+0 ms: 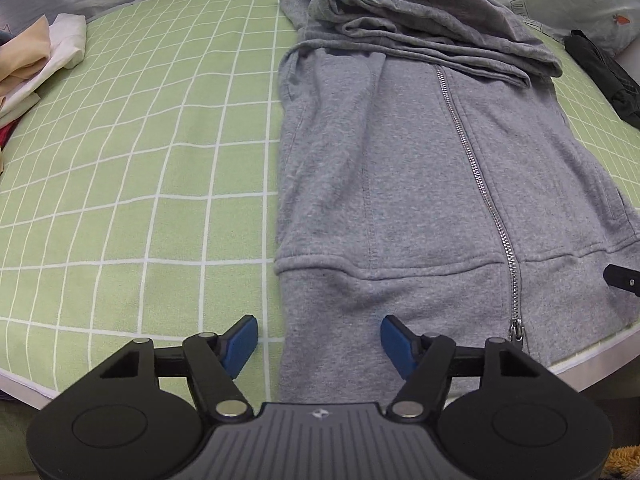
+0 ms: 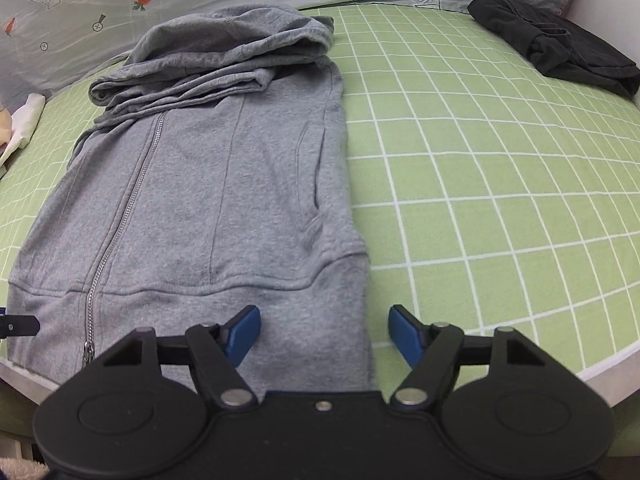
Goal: Fold clothes
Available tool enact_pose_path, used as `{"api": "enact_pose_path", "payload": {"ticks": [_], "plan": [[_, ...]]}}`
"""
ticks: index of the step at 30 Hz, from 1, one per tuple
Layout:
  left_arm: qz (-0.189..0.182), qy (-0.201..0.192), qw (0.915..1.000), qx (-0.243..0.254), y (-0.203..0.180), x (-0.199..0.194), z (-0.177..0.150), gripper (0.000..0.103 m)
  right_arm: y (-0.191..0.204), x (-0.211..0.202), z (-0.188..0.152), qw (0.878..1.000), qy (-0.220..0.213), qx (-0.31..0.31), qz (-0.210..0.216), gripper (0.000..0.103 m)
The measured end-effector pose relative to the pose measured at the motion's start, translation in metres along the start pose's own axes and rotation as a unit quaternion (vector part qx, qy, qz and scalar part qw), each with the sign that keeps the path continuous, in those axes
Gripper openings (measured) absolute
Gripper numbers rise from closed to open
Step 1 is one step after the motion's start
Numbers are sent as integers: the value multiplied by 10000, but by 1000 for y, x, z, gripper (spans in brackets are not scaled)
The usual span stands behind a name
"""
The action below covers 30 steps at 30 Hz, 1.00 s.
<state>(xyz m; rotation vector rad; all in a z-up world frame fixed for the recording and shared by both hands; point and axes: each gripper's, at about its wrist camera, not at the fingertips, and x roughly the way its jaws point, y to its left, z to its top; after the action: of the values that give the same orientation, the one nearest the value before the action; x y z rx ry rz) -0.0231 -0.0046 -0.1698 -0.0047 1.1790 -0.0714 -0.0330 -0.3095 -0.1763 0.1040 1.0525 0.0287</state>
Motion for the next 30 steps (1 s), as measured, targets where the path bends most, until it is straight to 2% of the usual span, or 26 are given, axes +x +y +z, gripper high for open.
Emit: {"api": "enact_pose_path", "payload": {"ticks": [1,3,4,5,6,10,16,22,26,30], "plan": [[-31,-29,10000,29,-2,-1,0,58,1,-1,-1,10000,-24,-32,6,61],[-117,-84,9999,63,-5,-3,2,34,3,-3,-1,9999,-55,-79,54,41],[-152,-94,9998,60,-7,-4,2,28,4,-3,-1,9999,-65,-87,96,35],[-169,-104,9998,48,-9,-4,3,17,4,-4,0,9998,-75,-94,138,20],[-156,-113,9998,43,-10,-5,4,12,4,-4,1,9997,-97,-73,195,13],[-202,-211,9995,-76,-10,-11,12,9,4,-7,8,9992,-219,-14,338,9],[-330,-628,9966,-427,-7,-32,37,9,4,-22,33,9949,-788,-59,624,8],[-272,-1158,9912,-585,-5,-47,79,9,-2,-22,77,9891,-1265,52,749,8],[-207,-1361,9875,-772,0,-45,111,8,-7,-14,109,9858,-1535,53,673,7],[-315,-1599,9816,-995,7,-48,145,8,-10,-8,140,9823,-1773,104,596,6]]}}
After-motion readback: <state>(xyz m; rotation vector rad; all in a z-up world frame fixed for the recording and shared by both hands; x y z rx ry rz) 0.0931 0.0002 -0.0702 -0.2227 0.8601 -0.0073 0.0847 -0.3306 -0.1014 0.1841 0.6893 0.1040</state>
